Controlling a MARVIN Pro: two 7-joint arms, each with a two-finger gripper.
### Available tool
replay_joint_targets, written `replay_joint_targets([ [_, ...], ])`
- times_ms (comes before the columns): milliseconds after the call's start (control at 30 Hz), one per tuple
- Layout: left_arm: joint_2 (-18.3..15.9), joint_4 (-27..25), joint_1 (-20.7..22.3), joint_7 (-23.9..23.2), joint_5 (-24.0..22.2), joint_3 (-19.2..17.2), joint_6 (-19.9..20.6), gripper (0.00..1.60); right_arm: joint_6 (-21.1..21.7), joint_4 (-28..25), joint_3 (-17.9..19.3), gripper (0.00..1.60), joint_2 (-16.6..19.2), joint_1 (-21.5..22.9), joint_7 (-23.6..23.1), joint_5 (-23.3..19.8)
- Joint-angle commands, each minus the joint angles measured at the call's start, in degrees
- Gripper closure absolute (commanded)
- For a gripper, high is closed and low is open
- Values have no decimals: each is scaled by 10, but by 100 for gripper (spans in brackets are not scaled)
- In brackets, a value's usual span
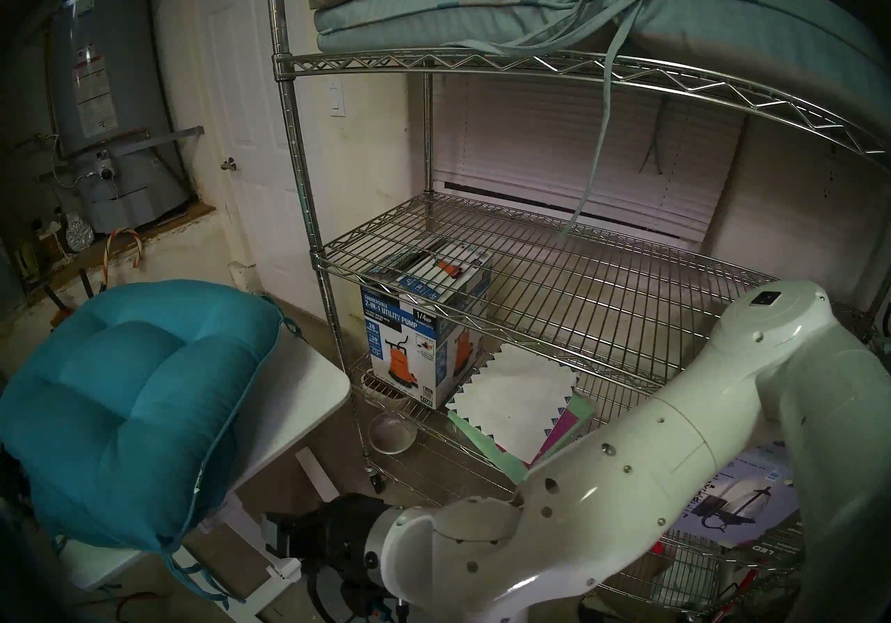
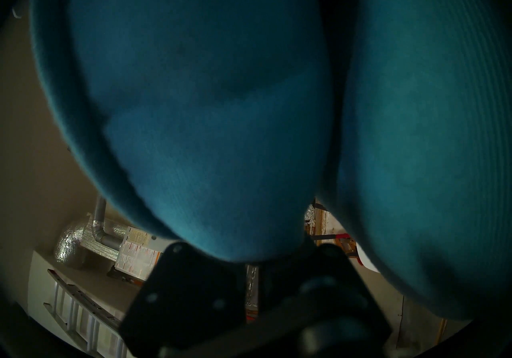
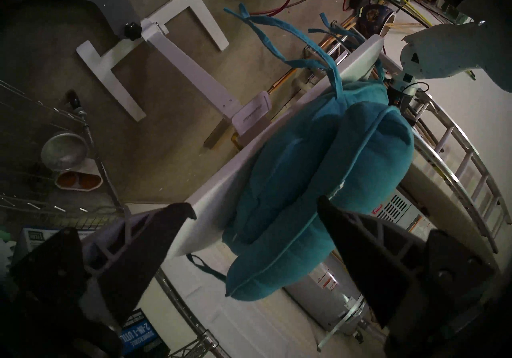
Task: Take cushion off the shelf
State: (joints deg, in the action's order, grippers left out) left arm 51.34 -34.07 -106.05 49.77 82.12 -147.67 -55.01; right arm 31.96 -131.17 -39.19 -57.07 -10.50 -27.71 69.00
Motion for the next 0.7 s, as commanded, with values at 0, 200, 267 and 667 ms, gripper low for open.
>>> replay_joint_targets([
  [0, -6, -2, 7, 30, 6, 19, 0, 160, 50, -57, -8, 0, 70, 36, -9, 33],
  [200, -7, -5, 7, 39, 7, 32, 0, 160, 91, -86, -7, 0, 95, 50, -32, 59],
  [267, -7, -4, 8, 41, 8, 35, 0, 160, 99, -88, -2, 0, 99, 54, -37, 64],
  [667, -17, 2, 3, 63, 6, 54, 0, 160, 121, -88, 3, 0, 118, 63, -50, 90],
])
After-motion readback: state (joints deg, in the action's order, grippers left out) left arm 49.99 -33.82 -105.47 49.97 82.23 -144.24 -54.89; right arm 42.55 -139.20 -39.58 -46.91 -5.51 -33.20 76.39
